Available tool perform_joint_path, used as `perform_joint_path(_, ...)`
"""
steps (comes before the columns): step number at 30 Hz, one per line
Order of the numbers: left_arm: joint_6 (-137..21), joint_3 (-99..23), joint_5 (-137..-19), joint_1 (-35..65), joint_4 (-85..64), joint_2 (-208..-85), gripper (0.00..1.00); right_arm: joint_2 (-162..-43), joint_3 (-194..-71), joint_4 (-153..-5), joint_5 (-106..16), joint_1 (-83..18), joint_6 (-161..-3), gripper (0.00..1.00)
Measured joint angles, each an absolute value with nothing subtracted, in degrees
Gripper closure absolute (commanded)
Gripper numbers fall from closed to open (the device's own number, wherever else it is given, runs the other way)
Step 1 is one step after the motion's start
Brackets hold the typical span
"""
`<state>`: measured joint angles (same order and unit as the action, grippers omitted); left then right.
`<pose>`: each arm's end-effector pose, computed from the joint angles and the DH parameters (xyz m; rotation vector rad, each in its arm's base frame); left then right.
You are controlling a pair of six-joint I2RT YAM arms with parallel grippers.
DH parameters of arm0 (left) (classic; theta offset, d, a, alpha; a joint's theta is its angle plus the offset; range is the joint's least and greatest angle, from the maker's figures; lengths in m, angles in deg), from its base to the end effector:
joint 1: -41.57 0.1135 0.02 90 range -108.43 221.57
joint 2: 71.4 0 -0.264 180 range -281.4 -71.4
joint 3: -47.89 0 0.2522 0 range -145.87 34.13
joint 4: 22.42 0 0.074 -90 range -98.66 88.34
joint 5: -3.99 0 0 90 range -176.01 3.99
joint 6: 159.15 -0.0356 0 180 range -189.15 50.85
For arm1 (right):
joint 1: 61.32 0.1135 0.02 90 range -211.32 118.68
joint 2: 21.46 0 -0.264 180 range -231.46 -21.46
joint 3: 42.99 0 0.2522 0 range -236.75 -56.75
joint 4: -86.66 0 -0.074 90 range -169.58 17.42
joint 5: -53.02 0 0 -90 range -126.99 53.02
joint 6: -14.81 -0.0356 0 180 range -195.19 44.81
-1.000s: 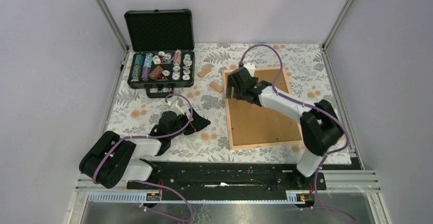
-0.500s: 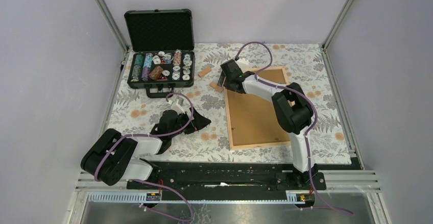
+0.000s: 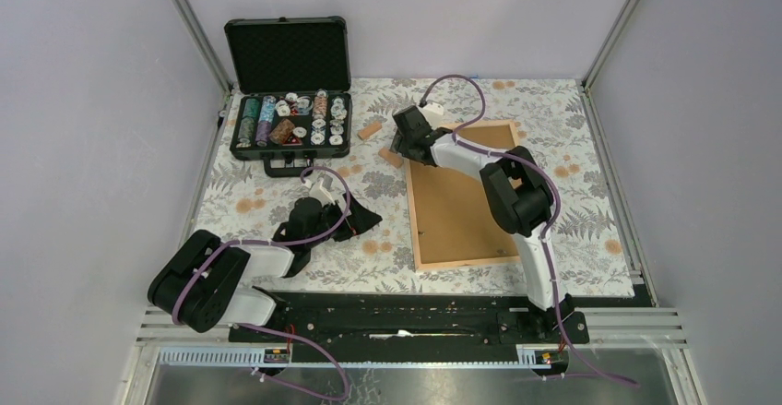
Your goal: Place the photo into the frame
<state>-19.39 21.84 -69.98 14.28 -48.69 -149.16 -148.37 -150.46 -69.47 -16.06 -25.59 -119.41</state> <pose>0.1893 -0.1087 0.1271 -0.2344 2.1747 -1.0972 0.4088 0.2784 0.1671 0.3496 2.2583 0.3094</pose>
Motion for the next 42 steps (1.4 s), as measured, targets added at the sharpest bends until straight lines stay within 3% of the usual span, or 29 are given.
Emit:
perform_joint_path(28, -19.39, 21.84, -70.0, 14.28, -48.67, -149.09, 0.06, -152.26, -156.26, -66.81, -21.78, -26.47, -108.38, 1.0)
perform_joint_path(32, -19.39, 21.84, -69.98, 14.28, -48.67, -149.09, 0.06, -152.13, -156.12, -66.92, -23.01, -26.71, -107.74, 1.0)
perform_joint_path(35, -19.39, 21.84, -69.98, 14.28, -48.67, -149.09, 0.06, -151.39, -154.64, -68.18, -24.43, -27.06, -107.77, 0.87)
perform_joint_path(36, -19.39, 21.84, -69.98, 14.28, -48.67, -149.09, 0.06, -151.02, -154.09, -68.36, -24.87, -27.06, -107.72, 0.8)
perform_joint_path(37, -19.39, 21.84, -69.98, 14.28, -48.67, -149.09, 0.06, -150.65, -153.59, -68.29, -25.5, -27.06, -107.55, 0.67)
perform_joint_path(38, -19.39, 21.84, -69.98, 14.28, -48.65, -149.09, 0.06, -150.32, -153.22, -68.14, -26.13, -27.03, -107.39, 0.61)
perform_joint_path(42, -19.39, 21.81, -69.98, 14.28, -48.67, -149.16, 0.06, -149.69, -152.65, -67.88, -27.99, -26.86, -106.04, 0.57)
